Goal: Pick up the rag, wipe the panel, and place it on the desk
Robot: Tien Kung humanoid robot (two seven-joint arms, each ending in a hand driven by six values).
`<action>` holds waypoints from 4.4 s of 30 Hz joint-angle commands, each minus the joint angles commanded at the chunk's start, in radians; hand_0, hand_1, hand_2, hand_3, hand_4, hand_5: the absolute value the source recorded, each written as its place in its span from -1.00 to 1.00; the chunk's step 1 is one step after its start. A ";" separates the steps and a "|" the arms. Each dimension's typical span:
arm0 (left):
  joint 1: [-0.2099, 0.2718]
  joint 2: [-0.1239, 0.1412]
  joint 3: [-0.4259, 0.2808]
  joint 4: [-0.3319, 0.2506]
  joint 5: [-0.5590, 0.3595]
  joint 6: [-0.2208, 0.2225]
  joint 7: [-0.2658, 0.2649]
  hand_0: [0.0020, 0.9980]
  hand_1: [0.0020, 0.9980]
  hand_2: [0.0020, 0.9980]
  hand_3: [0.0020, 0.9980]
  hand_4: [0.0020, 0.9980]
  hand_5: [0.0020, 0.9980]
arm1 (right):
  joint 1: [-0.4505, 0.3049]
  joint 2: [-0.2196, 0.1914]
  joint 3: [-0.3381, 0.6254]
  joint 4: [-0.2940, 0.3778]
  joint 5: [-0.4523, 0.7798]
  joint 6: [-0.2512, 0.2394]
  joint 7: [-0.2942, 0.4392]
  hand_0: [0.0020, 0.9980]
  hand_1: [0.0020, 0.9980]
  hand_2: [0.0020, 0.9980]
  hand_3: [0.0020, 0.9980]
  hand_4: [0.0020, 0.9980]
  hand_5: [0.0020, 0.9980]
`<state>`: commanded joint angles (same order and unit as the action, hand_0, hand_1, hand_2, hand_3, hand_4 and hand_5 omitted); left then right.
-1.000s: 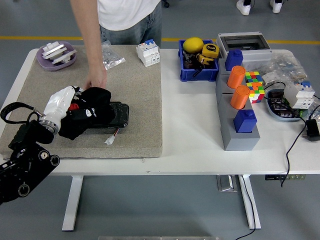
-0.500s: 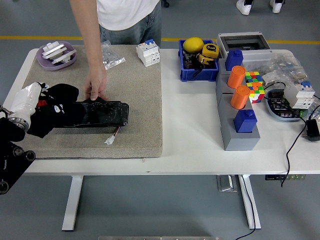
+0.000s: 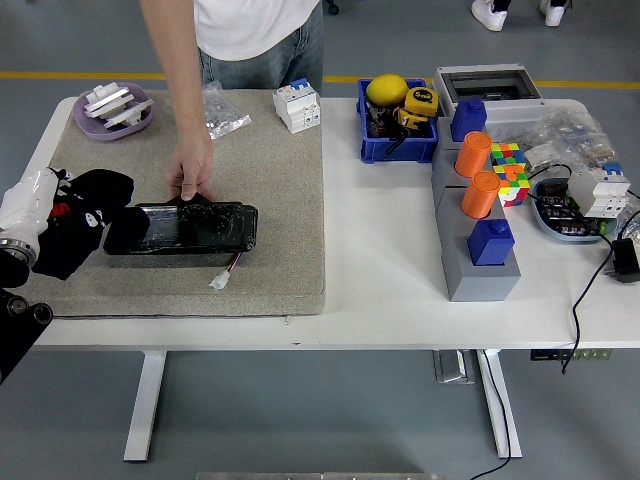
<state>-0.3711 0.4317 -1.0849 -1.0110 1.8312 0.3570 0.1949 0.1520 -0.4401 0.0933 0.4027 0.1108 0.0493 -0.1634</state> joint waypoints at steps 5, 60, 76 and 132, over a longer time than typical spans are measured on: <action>-0.008 -0.007 0.023 -0.006 -0.006 0.001 -0.001 -0.69 -0.67 -0.03 -0.09 -0.16 -1.00 | 0.001 0.001 -0.004 -0.002 0.005 0.000 0.000 0.54 0.40 0.43 0.37 1.00 0.04; -0.064 -0.149 0.229 -0.089 -0.031 0.017 0.037 -0.69 -0.64 -0.02 -0.08 -0.11 -1.00 | 0.000 -0.004 -0.044 -0.010 0.044 0.002 -0.001 0.54 0.40 0.43 0.36 1.00 0.05; -0.030 -0.086 0.082 -0.020 -0.004 0.017 0.034 -0.69 -0.63 -0.02 -0.07 -0.11 -1.00 | -0.003 -0.005 -0.031 -0.009 0.037 0.003 -0.002 0.54 0.39 0.43 0.36 1.00 0.04; -0.114 -0.200 0.368 -0.131 -0.039 0.018 0.062 -0.67 -0.61 -0.02 -0.07 -0.11 -1.00 | 0.002 -0.007 -0.039 -0.010 0.045 0.003 -0.001 0.54 0.39 0.43 0.37 1.00 0.05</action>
<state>-0.4853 0.2314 -0.7164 -1.1422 1.7920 0.3751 0.2568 0.1542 -0.4470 0.0541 0.3927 0.1560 0.0528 -0.1645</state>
